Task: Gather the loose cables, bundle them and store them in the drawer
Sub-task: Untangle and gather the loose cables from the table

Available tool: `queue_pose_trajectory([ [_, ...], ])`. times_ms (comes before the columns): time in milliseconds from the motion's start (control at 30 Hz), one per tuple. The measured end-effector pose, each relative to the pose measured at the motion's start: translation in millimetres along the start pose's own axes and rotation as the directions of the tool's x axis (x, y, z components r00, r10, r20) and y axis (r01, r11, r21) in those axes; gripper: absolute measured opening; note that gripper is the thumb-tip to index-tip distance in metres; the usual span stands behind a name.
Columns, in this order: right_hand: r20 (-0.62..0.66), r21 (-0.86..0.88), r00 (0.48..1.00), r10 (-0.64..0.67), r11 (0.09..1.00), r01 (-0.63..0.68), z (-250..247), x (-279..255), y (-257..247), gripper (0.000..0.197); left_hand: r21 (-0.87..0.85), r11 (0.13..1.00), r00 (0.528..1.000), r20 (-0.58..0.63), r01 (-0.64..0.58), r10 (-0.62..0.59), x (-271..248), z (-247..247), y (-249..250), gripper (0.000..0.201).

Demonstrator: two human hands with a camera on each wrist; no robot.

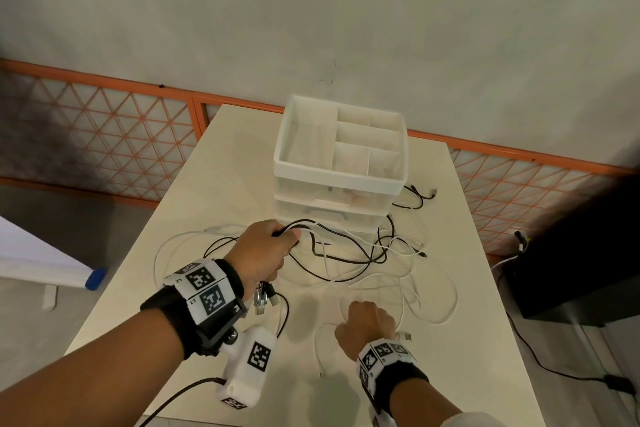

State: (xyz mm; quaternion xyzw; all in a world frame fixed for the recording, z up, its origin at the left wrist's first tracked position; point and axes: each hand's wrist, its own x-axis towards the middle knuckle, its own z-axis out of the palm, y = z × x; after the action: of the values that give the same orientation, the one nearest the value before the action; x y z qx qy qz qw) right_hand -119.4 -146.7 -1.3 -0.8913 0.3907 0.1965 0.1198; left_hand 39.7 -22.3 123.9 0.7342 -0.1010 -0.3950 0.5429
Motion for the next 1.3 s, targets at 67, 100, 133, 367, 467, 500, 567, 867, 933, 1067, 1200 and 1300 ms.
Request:
queue_pose_trajectory([
  [67,-0.002,0.072,1.000,-0.005,0.997,0.005,-2.7,-2.3,0.8,0.026,-0.046,0.999,1.000,-0.003,0.007,-0.007,0.0,-2.6,2.2,0.025],
  [100,-0.026,0.152,1.000,-0.009,0.988,0.013,-8.3,-3.0,0.7,0.025,-0.071,0.997,1.000,-0.004,0.017,-0.017,0.2,-3.9,3.4,0.024],
  [133,-0.067,0.257,0.997,-0.024,0.966,0.040,-15.8,-2.9,0.1,0.020,-0.089,0.996,1.000,-0.008,0.026,-0.027,0.9,-4.9,4.5,0.023],
  [367,-0.328,0.844,0.916,-0.230,0.364,0.394,-98.6,-29.3,-28.8,0.023,-0.224,0.973,0.999,0.021,0.052,-0.049,3.5,2.2,13.9,0.019],
  [467,-0.375,0.886,0.895,-0.241,0.190,0.422,-117.1,-39.1,-40.8,0.025,-0.225,0.974,0.995,0.102,0.015,0.008,2.5,5.0,18.0,0.018],
  [500,-0.376,0.897,0.895,-0.240,0.149,0.417,-120.7,-41.1,-44.3,0.023,-0.225,0.974,0.991,0.134,0.003,0.028,0.5,5.3,19.5,0.017],
  [567,-0.372,0.908,0.900,-0.228,0.112,0.404,-124.8,-43.1,-49.4,0.020,-0.218,0.976,0.981,0.188,-0.012,0.054,-3.3,6.6,22.3,0.015],
  [867,-0.573,0.484,0.769,-0.282,0.641,0.595,-126.4,-34.4,-49.9,0.006,0.124,0.985,0.987,0.121,-0.123,0.108,-4.0,4.6,26.4,0.023],
  [933,-0.512,0.507,0.805,-0.299,0.651,0.565,-121.0,-32.9,-49.5,0.023,0.307,0.935,0.983,0.105,-0.175,0.150,-4.5,2.6,25.7,0.026],
  [1067,-0.340,0.610,0.890,-0.303,0.650,0.454,-112.4,-23.2,-31.9,0.044,0.169,0.949,0.961,-0.029,-0.266,0.274,-5.1,-10.4,40.6,0.025],
  [1200,-0.113,0.437,0.989,-0.093,0.889,0.134,-94.0,5.1,19.6,0.039,-0.153,0.927,0.940,-0.063,-0.341,0.335,-9.7,-40.5,70.6,0.026],
  [1300,-0.243,0.505,0.969,0.039,0.858,0.092,-120.3,7.1,36.3,0.037,0.209,0.901,0.925,0.065,-0.380,0.375,-16.7,-44.4,69.5,0.026],
])
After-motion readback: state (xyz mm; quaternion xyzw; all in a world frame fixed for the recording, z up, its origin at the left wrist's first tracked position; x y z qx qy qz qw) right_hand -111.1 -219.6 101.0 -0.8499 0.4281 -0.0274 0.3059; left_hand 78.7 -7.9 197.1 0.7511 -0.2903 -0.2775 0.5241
